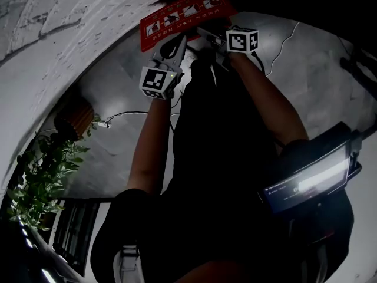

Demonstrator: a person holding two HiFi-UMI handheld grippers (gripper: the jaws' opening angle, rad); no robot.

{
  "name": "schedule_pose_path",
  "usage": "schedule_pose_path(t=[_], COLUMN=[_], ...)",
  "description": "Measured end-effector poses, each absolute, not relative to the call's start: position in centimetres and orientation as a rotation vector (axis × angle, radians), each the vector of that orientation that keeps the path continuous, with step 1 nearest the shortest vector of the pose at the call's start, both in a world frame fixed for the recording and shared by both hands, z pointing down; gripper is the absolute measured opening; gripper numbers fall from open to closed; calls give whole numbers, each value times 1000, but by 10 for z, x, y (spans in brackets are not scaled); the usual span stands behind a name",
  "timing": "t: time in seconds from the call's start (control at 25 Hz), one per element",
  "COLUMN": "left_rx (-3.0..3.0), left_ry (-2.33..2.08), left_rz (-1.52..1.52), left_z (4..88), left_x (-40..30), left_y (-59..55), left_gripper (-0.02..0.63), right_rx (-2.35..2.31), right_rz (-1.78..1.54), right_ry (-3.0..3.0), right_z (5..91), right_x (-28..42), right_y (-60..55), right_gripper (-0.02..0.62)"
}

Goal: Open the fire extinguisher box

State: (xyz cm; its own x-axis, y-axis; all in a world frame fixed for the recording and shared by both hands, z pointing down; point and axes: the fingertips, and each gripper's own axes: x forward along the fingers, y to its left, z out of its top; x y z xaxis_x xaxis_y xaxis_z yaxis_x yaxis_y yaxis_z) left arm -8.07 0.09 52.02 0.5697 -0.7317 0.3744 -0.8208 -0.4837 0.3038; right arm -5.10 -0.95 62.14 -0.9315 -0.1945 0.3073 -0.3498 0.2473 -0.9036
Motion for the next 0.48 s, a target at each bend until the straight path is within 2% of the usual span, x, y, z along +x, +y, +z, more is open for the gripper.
schedule_pose_path(t=[0.48], left_rx=[2337], left_ry=[-1340], left_rz=[255], left_z=[501], left_x=[-102], left_y=[-13], left_gripper=[2], right_rx=[531], right_rz=[1706], right_ry=[-2463], right_z=[594], right_x=[-68], right_y=[-72], right_gripper=[46])
